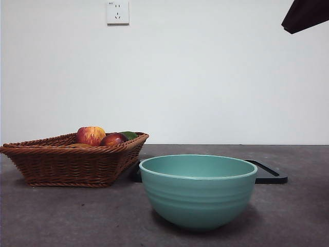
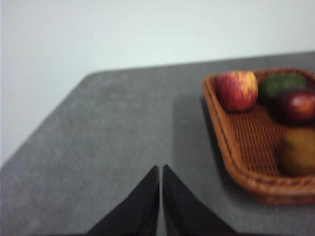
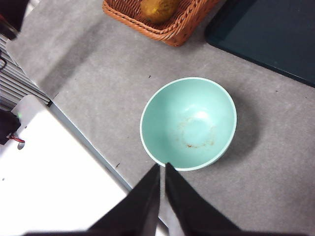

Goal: Pick up the wifruite, put it on the bowl, pick up the plate, put it on desk

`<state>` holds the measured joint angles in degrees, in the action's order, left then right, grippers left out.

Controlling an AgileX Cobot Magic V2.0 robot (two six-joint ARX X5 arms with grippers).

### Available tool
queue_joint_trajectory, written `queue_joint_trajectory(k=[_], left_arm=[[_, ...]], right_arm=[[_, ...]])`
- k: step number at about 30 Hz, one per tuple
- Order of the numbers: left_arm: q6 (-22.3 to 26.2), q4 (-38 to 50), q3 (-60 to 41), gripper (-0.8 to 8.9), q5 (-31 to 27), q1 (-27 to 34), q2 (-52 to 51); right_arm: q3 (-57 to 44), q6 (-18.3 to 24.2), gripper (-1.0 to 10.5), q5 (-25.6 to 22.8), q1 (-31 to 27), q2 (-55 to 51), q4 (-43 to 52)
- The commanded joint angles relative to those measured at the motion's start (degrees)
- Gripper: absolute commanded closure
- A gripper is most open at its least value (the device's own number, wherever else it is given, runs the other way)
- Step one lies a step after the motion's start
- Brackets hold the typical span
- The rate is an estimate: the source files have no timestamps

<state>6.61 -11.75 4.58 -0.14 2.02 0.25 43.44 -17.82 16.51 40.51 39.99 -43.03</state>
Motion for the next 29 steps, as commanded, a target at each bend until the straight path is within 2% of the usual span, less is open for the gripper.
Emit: queue_joint_trajectory(k=[1, 6, 29], left_arm=[[-0.24, 0.63, -1.62, 8.05, -0.11, 0.17, -0.09], [-1.53, 0.7, -3.89, 8.05, -0.11, 0.15, -0.09], [-1.53, 0.87, -3.91, 8.05, -0.11, 0.17, -0.07]], right_arm=[[0.92, 0.68, 9.4, -0.02, 0.61, 0.33, 0.68], [0.92, 0.68, 9.4, -0.02, 0.61, 0.33, 0.76], [0.92, 0.68, 9.4, -0.02, 0.59, 0.33, 0.79]])
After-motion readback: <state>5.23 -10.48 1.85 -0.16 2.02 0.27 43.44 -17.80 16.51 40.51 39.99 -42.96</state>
